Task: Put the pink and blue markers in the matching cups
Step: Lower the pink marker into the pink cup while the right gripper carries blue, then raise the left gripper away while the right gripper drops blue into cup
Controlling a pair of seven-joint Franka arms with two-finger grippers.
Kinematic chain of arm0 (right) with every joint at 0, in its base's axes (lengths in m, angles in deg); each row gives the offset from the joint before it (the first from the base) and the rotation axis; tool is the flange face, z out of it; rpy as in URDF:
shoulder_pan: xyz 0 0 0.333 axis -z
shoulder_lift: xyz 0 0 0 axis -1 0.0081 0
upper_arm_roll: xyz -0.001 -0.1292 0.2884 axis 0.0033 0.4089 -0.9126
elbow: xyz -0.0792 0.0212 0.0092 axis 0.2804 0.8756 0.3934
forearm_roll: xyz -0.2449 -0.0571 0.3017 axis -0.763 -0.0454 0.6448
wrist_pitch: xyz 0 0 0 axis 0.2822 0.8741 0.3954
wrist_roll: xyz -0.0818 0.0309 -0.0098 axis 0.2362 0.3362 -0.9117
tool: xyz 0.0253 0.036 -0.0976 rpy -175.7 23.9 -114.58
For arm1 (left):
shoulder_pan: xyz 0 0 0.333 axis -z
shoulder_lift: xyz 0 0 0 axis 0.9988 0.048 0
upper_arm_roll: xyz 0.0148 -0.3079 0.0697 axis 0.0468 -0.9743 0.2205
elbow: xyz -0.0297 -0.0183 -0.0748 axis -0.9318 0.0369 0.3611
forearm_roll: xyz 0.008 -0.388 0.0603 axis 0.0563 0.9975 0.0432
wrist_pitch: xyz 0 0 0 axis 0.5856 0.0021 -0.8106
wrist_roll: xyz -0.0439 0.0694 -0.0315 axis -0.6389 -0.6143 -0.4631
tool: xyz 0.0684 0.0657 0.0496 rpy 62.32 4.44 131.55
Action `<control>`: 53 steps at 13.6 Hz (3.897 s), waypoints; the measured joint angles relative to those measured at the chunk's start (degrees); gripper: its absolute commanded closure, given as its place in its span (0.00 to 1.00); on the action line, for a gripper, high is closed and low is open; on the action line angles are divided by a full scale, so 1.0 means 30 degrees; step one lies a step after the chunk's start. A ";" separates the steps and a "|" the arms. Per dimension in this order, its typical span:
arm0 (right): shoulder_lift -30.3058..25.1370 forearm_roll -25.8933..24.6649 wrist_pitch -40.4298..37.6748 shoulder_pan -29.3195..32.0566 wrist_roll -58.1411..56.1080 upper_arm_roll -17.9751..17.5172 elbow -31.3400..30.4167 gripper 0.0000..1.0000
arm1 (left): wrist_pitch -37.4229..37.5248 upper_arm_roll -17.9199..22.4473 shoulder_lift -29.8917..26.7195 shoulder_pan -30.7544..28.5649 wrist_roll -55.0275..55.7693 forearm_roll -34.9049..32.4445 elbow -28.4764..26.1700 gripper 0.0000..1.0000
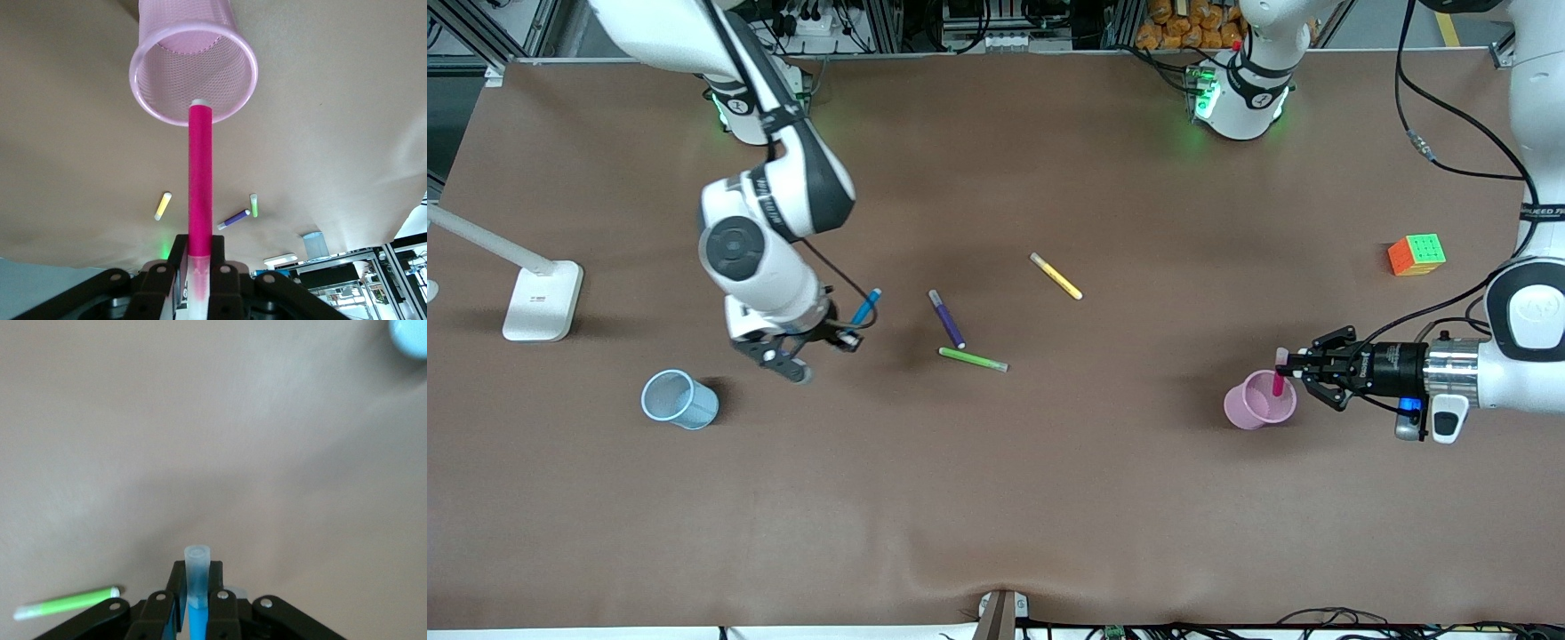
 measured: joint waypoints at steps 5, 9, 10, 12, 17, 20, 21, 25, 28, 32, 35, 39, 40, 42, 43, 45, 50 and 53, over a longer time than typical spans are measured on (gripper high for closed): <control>-0.0021 -0.0013 -0.0082 0.1142 -0.3026 0.1515 0.0615 1.00 | -0.0238 0.0004 0.0985 -0.0210 -0.0032 0.0632 0.0400 1.00; -0.0020 -0.0034 -0.0012 0.3125 -0.6228 0.1657 0.1495 1.00 | -0.0309 0.0003 0.1538 -0.0222 -0.0032 0.0972 0.0447 0.94; -0.0022 -0.0057 -0.0012 0.3596 -0.7147 0.1675 0.1760 1.00 | -0.0371 0.0003 0.1684 -0.0224 -0.0033 0.1036 0.0453 0.89; -0.0021 -0.1115 -0.0003 0.4169 -0.8332 0.1789 0.2048 1.00 | -0.0430 0.0053 0.1887 -0.0273 -0.0221 0.1053 0.0485 0.75; 0.0036 -0.4960 0.1763 0.4570 -0.8509 0.1924 0.2122 1.00 | -0.0431 0.0171 0.2020 -0.0399 -0.0979 0.1067 0.0545 0.00; 0.0338 -0.6286 0.3332 0.5147 -0.8628 0.1940 0.2014 1.00 | -0.0415 0.0143 0.1959 -0.0398 -0.0978 0.1081 0.1002 0.00; 0.0439 -0.6600 0.3926 0.5253 -0.8648 0.1940 0.1854 1.00 | -0.0293 0.0117 0.1827 -0.0400 -0.0967 0.1080 0.1394 0.00; 0.0815 -0.7924 0.7732 0.5784 -0.8653 0.2034 0.0125 1.00 | 0.0857 -0.0070 -0.0239 -0.0393 -0.0845 0.0185 0.2161 0.00; 0.0996 -0.8179 0.8386 0.6088 -0.8654 0.2044 -0.0418 1.00 | 0.1717 -0.0298 -0.2767 -0.0347 -0.0844 -0.1094 0.2240 0.00; 0.1402 -0.8182 1.0383 0.6154 -0.8649 0.2056 -0.1428 1.00 | 0.3258 -0.0684 -0.6118 -0.0331 -0.1548 -0.2745 0.2255 0.00; 0.1599 -0.8182 1.0695 0.6277 -0.8645 0.2062 -0.1776 1.00 | 0.3663 -0.1952 -0.7948 -0.0307 -0.2819 -0.5659 0.2219 0.00; 0.1616 -0.8182 1.0855 0.6277 -0.8606 0.2047 -0.2230 1.00 | 0.4262 -0.3448 -0.9409 -0.0203 -0.4749 -0.9077 0.2041 0.00; 0.1617 -0.8182 1.0991 0.6277 -0.8606 0.2039 -0.2358 1.00 | 0.4272 -0.3427 -0.9571 -0.0221 -0.5465 -0.9425 0.2025 0.00; 0.1618 -0.8182 1.1142 0.6273 -0.8605 0.2011 -0.2588 0.80 | 0.4273 -0.3352 -0.9837 -0.0243 -0.6238 -0.9964 0.2024 0.00; 0.1619 -0.8182 1.1153 0.6271 -0.8605 0.2001 -0.2672 0.49 | 0.4274 -0.3350 -1.0027 -0.0225 -0.6388 -1.0156 0.2021 0.00; 0.1618 -0.8182 1.1154 0.6268 -0.8604 0.1989 -0.2713 0.16 | 0.4299 -0.3072 -1.0460 -0.0028 -0.6468 -1.0417 0.1991 0.00; 0.1618 -0.8183 1.1166 0.6267 -0.8604 0.1987 -0.2685 0.00 | 0.4922 -0.0807 -1.1016 0.1777 -0.6557 -1.0426 0.1758 0.00; 0.1609 -0.8183 1.0769 0.6258 -0.8609 0.1983 -0.2131 0.00 | 0.4940 -0.0312 -1.1108 0.2193 -0.6576 -1.0428 0.1564 0.00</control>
